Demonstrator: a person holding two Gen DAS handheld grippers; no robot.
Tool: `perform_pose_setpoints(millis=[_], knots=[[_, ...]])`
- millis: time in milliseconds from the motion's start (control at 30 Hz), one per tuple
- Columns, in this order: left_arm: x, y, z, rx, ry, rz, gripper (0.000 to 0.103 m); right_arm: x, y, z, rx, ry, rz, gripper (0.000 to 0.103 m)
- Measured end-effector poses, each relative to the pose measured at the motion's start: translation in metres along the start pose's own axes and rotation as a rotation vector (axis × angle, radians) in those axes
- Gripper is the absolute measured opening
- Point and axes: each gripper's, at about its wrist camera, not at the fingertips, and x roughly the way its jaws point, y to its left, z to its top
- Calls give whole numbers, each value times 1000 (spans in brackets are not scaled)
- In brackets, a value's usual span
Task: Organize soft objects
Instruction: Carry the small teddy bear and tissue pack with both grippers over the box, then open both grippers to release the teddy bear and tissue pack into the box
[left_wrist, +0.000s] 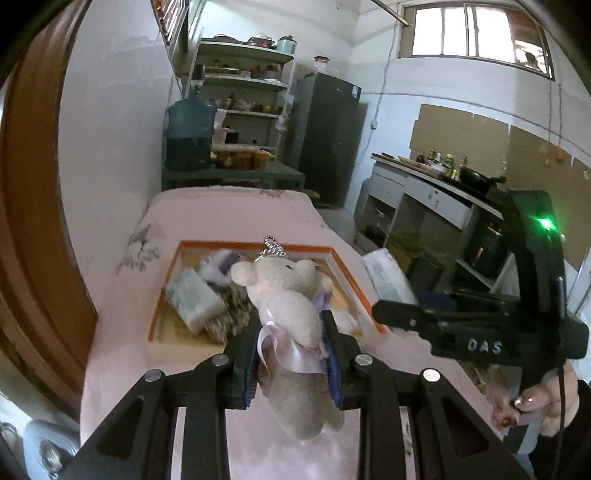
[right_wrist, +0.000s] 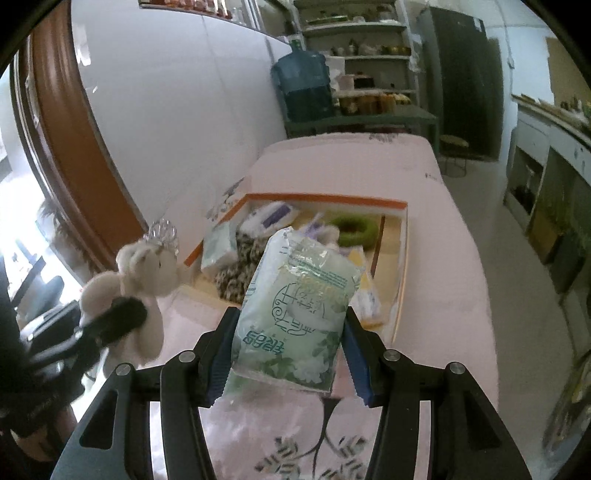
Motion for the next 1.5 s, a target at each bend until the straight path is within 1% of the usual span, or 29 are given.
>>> perform_pose_setpoints(millis=[200, 300, 500, 633, 767, 1000, 1067, 1267, 1433, 1500], knots=[[29, 3, 30, 12, 1, 10, 30, 9, -8, 27, -30, -16, -19, 55], [49, 9, 44, 1, 15, 3, 30, 17, -16, 41, -38, -22, -26, 55], [95, 22, 68, -20, 51, 3, 30, 43, -41, 70, -54, -22, -60, 55], [129, 30, 77, -26, 85, 10, 30, 69, -58, 85, -70, 7, -86, 55], [160, 38, 79, -47, 124, 9, 30, 97, -72, 94, -76, 43, -92, 55], [196, 46, 76, -75, 182, -14, 30, 136, -86, 98, -86, 99, -44, 55], [206, 50, 74, -97, 202, -18, 30, 146, -90, 98, -83, 117, -32, 55], [230, 61, 63, -145, 265, -8, 30, 179, -97, 97, -82, 175, -31, 55], [242, 69, 56, -156, 307, -3, 31, 191, -98, 95, -81, 193, -31, 55], [243, 71, 53, -161, 310, 1, 31, 194, -99, 94, -80, 198, -33, 55]])
